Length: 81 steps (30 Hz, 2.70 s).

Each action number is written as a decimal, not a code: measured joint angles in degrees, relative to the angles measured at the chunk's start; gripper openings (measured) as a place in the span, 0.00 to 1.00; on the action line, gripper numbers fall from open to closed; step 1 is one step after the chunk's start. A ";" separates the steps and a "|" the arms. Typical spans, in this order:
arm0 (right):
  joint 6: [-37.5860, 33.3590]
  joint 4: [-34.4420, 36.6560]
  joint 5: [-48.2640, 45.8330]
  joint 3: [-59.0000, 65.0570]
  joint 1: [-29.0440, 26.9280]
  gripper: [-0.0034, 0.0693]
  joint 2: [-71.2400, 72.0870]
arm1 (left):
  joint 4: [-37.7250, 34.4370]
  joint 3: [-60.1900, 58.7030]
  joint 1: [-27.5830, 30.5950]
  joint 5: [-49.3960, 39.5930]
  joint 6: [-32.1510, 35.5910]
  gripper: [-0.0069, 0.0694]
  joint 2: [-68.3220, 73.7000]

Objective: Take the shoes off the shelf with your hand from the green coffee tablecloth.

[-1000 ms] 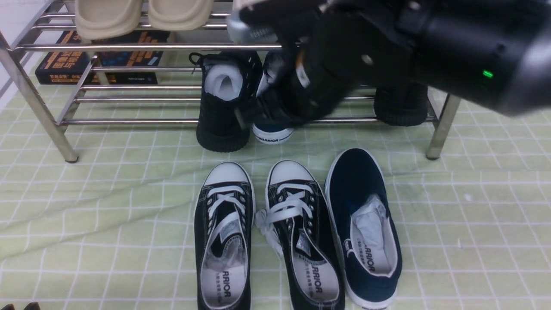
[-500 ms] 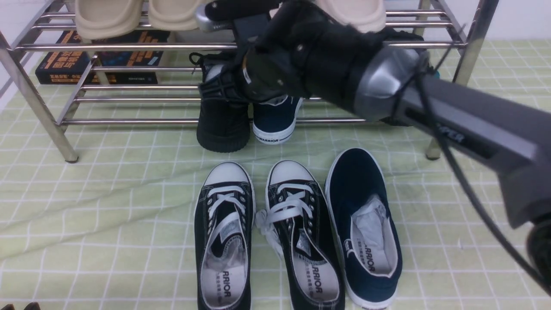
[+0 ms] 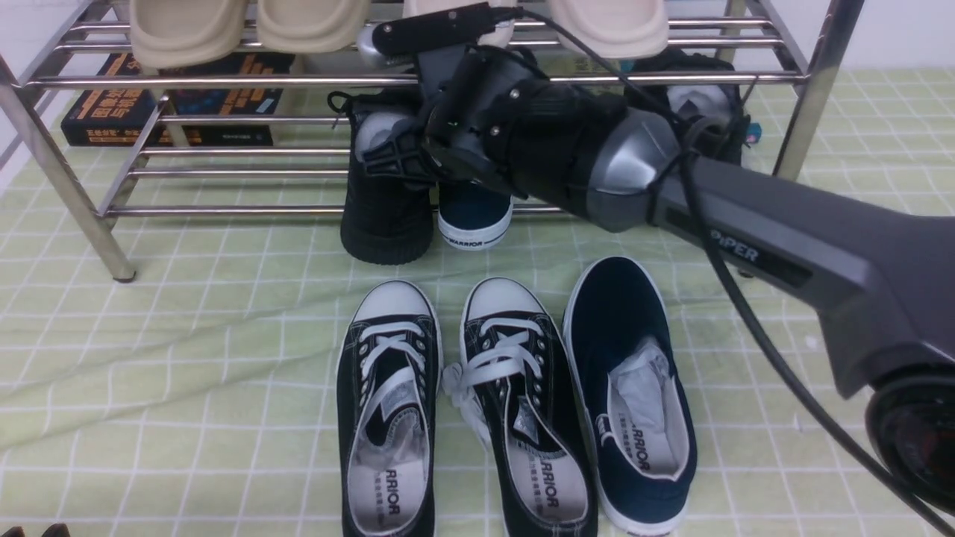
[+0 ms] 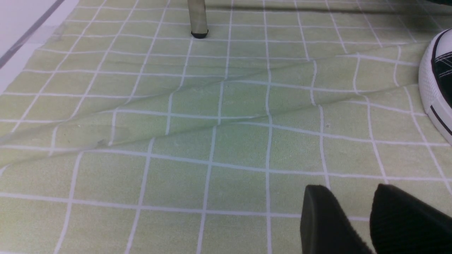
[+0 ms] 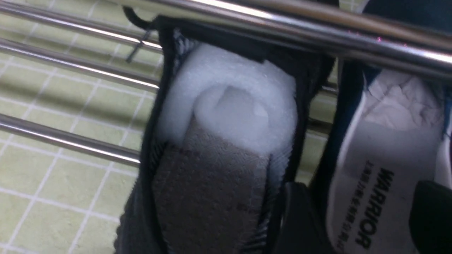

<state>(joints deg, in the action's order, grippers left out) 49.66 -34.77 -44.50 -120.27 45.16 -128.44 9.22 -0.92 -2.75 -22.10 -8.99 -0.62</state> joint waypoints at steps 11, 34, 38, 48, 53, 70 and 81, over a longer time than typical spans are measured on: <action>-0.06 8.49 -6.65 -0.12 -0.16 0.52 5.25 | 0.00 0.00 0.00 0.00 0.00 0.40 -0.06; -0.36 18.05 5.68 -0.14 -5.81 0.56 -0.72 | 0.00 0.00 0.00 0.00 0.00 0.40 -0.06; -0.90 18.24 6.68 -0.14 -5.81 0.61 -0.88 | 0.00 0.00 0.00 0.00 0.00 0.40 -0.06; -1.09 17.87 8.12 -0.43 -5.75 0.58 -3.03 | 0.00 0.00 0.00 0.00 0.00 0.40 -0.06; -3.14 17.82 7.63 -0.48 -5.75 0.36 -3.23 | 0.00 0.00 0.00 0.00 0.00 0.40 -0.06; -21.48 23.12 -23.33 -0.13 -2.55 0.10 9.69 | 0.00 0.00 0.00 0.00 0.00 0.40 -0.06; -31.24 30.40 -28.02 8.58 -1.14 0.10 22.72 | 0.00 0.00 0.00 0.00 0.00 0.40 -0.06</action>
<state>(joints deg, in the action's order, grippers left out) 18.42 -4.38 -72.52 -111.69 44.02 -105.73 9.22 -0.92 -2.75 -22.10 -8.99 -0.69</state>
